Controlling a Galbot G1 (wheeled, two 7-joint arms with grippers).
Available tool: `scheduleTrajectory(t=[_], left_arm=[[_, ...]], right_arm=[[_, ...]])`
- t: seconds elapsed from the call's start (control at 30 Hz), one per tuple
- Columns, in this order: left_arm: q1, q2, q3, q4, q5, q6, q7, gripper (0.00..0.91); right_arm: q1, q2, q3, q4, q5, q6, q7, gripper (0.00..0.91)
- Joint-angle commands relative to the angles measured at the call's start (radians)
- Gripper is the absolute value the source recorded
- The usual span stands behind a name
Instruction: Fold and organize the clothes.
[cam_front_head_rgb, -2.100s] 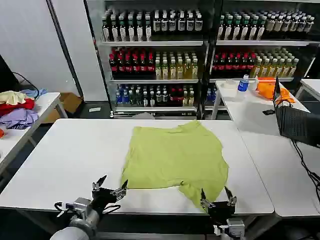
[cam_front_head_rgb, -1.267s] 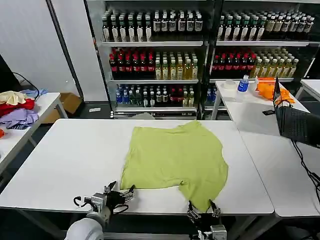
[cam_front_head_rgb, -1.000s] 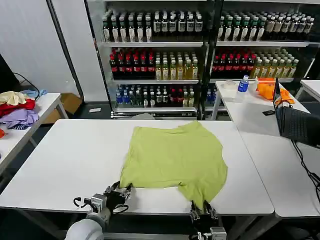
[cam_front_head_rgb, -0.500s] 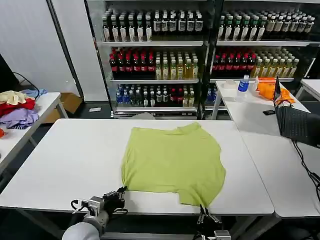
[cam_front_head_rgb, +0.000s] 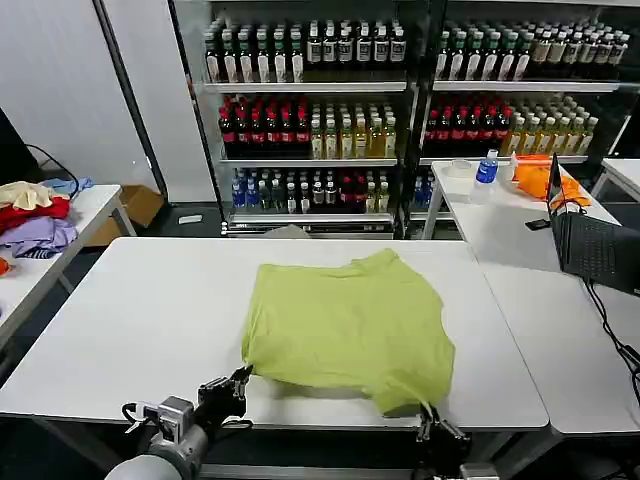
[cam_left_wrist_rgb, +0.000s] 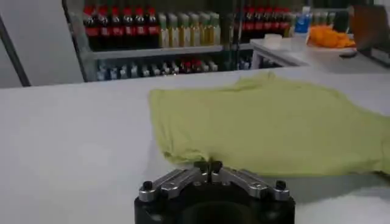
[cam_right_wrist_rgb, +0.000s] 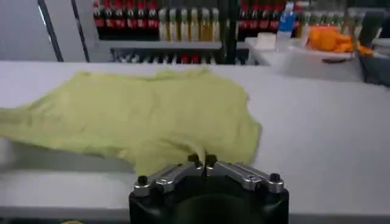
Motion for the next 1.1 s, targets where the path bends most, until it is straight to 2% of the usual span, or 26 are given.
scheduleTrajectory(t=[0.03,0.5,0.8,1.1], left_arm=[[0.015,0.003,-0.018,-0.051,-0.003,-0.002,0.003,0.01],[-0.184,-0.009,0.059,0.142,-0.04,-0.016,0.016,0.01],[-0.316,-0.027,0.117,0.25,-0.066,-0.026,0.005,0.01],[-0.363,-0.038,0.152,0.311,-0.059,-0.03,-0.003,0.01]], right_arm=[[0.048,-0.07,0.066,0.013,0.035,0.008,-0.006,0.0],[0.389,-0.182,-0.029,-0.227,0.159,-0.009,0.004,0.0],[0.482,-0.189,-0.076,-0.311,0.159,-0.017,0.0,0.0],[0.54,-0.189,-0.111,-0.402,0.105,-0.003,-0.022,0.0]])
